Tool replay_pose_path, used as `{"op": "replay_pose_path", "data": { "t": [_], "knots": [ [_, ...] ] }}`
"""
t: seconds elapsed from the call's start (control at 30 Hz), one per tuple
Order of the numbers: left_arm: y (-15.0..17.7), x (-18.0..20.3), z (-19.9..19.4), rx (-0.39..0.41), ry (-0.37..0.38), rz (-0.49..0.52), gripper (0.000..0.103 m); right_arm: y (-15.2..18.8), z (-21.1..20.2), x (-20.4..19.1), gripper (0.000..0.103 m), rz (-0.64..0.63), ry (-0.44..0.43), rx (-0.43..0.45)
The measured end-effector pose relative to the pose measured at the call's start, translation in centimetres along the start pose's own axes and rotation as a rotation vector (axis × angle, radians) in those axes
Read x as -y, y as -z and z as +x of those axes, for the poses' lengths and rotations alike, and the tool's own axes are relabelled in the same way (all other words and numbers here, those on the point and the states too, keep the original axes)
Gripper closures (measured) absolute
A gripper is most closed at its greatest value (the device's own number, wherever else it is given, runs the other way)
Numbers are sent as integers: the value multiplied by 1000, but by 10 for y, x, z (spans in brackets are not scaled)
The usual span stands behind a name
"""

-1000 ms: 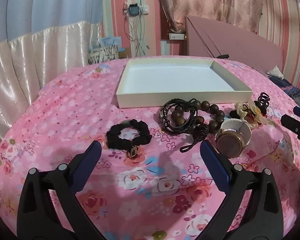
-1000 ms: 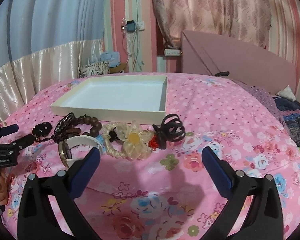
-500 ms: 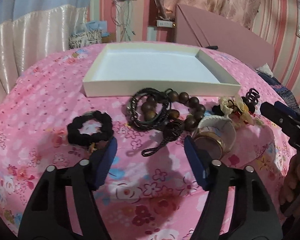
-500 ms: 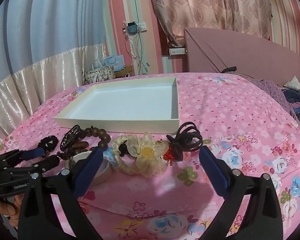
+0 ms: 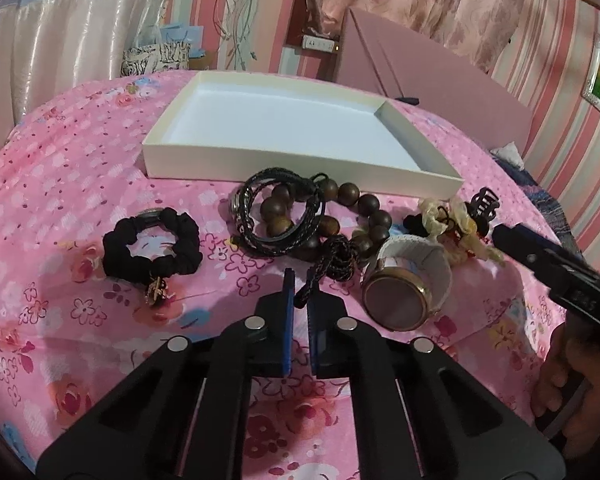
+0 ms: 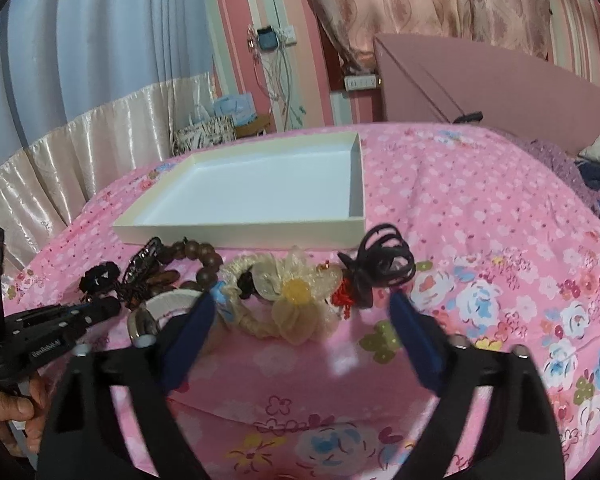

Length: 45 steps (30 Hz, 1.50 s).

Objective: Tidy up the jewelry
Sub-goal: 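Grasp the cream flower scrunchie with the right tool while the left tool grasps the black cord pendant necklace, then carry the scrunchie with the right tool while the left tool carries the necklace over the white tray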

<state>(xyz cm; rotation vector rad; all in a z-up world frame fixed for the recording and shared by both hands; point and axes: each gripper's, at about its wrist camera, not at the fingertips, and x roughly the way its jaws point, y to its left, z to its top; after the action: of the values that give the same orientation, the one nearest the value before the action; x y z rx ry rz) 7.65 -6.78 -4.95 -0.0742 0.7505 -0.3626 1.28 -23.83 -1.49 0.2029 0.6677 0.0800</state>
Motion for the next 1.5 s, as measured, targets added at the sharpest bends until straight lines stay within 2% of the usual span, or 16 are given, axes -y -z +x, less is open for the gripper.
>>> {"op": "replay_pose_path", "data": {
  "t": [0.03,0.13,0.33,0.37,0.4,0.47,0.53,0.63,0.87,1.03,1.27,1.37,1.5],
  "knots": [
    [-1,-1,-2,6,0,-5,102,0,4,3,40,16,-16,-21],
    [1,-5,-6,25,6,-20,102,1,16,8,55,45,-40,-77],
    [-1,-10,-12,30,21,-30,102,3,32,3,57,25,-36,-154],
    [0,-11,-12,31,21,-27,102,3,34,2,63,21,-35,-164],
    [0,-11,-13,33,21,-24,102,3,37,2,84,20,-41,-177],
    [0,-12,-15,38,21,-22,102,4,39,2,92,24,-59,-188],
    [0,-12,-21,52,12,-12,102,3,28,0,96,5,-46,-147],
    [-3,-10,-36,84,14,2,102,1,9,2,97,24,-86,-82],
    [-25,-6,-72,169,39,28,102,-17,-19,3,97,29,-139,-6],
    [-43,-2,-93,221,25,65,102,-37,-36,-4,97,8,-167,48],
    [-81,-8,-104,277,-1,86,102,-67,-33,-5,97,-13,-166,85],
    [-102,-13,-100,283,9,81,102,-77,-25,-1,97,-8,-165,88],
    [-124,-19,-93,312,-25,89,102,-95,-11,4,97,-5,-164,106]
  ]
}}
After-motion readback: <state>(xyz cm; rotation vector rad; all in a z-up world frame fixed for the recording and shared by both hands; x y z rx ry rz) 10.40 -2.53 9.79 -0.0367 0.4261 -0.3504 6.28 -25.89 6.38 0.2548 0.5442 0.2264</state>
